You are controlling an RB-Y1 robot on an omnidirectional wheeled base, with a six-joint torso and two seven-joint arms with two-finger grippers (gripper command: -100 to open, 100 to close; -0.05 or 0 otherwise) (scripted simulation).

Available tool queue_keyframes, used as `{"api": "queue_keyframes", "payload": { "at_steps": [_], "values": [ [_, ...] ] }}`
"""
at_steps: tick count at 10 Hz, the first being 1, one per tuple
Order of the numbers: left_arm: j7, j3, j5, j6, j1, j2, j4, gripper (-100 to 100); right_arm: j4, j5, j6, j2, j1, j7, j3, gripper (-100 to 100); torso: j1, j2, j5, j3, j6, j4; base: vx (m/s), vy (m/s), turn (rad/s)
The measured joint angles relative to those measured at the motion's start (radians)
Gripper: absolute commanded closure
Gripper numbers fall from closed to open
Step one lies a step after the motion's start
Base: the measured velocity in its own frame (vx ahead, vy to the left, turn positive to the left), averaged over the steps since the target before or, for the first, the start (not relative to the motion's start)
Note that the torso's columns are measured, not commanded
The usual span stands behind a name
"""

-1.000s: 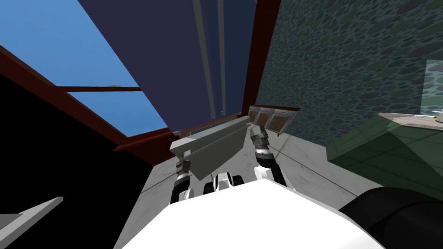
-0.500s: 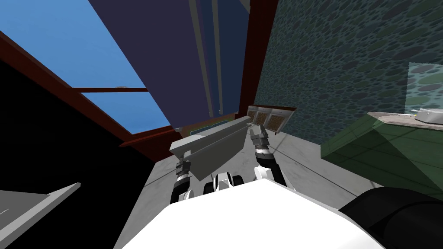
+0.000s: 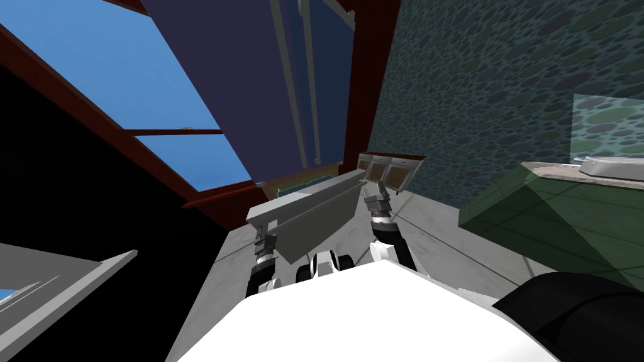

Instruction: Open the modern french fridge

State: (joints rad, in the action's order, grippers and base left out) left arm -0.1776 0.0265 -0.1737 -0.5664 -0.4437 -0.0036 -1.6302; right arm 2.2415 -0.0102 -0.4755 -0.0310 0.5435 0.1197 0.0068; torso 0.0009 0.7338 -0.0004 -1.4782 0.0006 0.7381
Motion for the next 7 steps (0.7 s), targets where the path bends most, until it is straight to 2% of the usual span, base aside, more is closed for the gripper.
{"api": "queue_keyframes", "payload": {
  "at_steps": [7],
  "values": [
    [0.001, 0.011, -0.014, 0.171, -0.041, 0.010, -0.178, -100, 0.000, 0.000, 0.000, 0.000, 0.000, 0.000, 0.000, 0, -0.007, 0.015, -0.007, 0.007, -0.002, 0.009, 0.007, -0.006, 0.007]
  ]
}}
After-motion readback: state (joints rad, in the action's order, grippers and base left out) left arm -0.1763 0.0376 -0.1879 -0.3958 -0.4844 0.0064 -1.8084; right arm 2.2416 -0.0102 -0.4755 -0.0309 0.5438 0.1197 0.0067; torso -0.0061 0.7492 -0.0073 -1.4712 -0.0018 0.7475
